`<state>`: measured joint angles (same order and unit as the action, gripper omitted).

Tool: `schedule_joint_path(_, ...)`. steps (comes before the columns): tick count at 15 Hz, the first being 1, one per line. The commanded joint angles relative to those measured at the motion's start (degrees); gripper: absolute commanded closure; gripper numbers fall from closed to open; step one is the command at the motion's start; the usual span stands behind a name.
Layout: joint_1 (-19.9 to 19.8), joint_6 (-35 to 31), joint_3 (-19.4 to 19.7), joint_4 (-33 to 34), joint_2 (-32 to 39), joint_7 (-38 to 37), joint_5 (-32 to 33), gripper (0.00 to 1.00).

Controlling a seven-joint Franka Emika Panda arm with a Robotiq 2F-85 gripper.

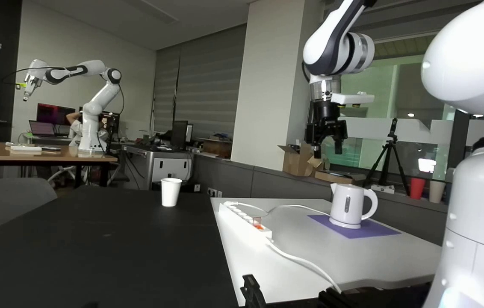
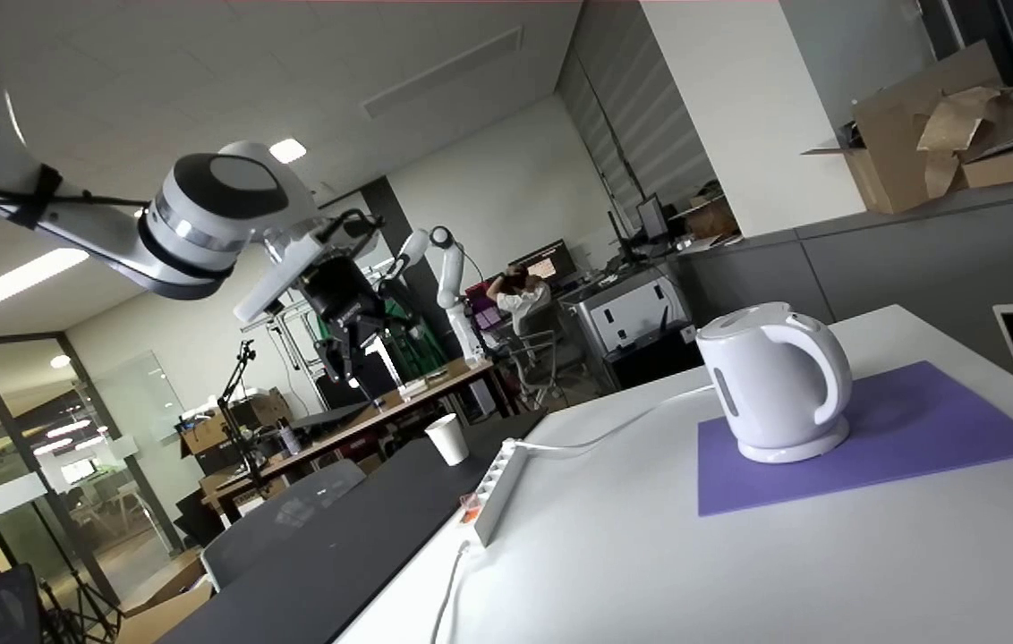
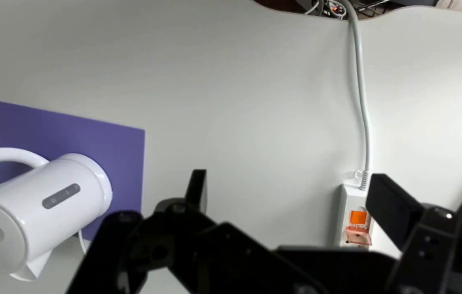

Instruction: Turn on the extension cable

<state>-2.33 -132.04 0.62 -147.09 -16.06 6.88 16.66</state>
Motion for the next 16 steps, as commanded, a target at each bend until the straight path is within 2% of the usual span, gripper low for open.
schedule_joint_path(1,0.69,0.22,-0.88,0.74,1.62,-1.16,0.01,0.0)
schedule_joint_path(5,1.4,0.53,-2.07,2.89,5.3,-2.62,0.04,0.0)
schedule_joint_path(16,1.33,1.19,-2.0,3.35,5.33,-2.62,0.04,0.0)
